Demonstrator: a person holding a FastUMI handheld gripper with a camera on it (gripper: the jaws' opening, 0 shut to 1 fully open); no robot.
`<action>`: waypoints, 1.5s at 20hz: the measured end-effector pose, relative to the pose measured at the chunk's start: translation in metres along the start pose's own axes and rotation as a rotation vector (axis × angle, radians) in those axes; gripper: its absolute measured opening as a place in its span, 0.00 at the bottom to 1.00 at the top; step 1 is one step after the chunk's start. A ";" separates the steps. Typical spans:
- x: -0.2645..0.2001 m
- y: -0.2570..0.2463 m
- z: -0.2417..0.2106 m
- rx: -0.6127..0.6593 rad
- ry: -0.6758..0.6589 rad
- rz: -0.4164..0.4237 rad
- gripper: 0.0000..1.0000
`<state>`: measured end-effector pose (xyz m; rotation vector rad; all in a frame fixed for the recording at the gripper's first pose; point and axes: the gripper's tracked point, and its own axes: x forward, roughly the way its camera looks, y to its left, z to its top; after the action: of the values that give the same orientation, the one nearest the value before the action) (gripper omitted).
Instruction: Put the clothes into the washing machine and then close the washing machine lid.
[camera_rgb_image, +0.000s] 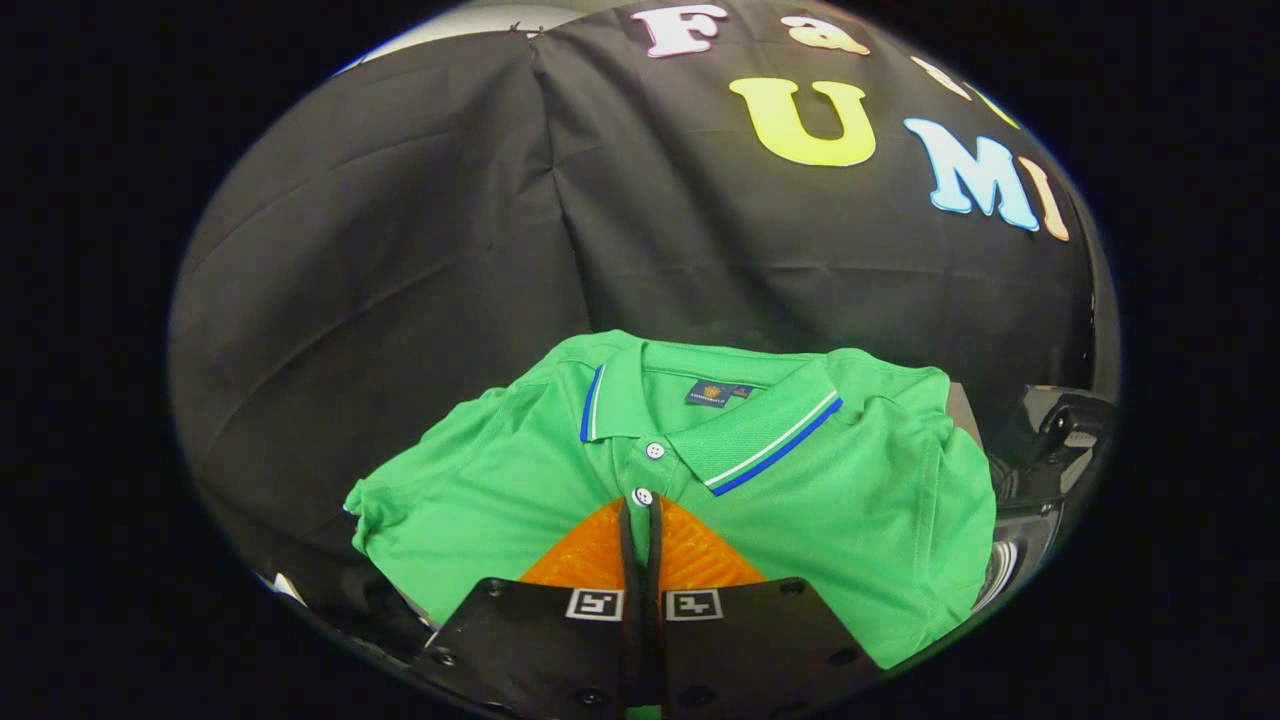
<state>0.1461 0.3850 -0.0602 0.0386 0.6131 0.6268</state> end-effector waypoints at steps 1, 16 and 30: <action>-0.004 0.000 0.009 0.005 -0.031 0.006 0.02; -0.088 -0.012 0.096 0.035 -0.300 0.110 0.01; -0.150 -0.082 0.118 0.051 -0.385 0.053 0.01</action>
<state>0.1589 0.2508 0.0986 0.2185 0.2559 0.6344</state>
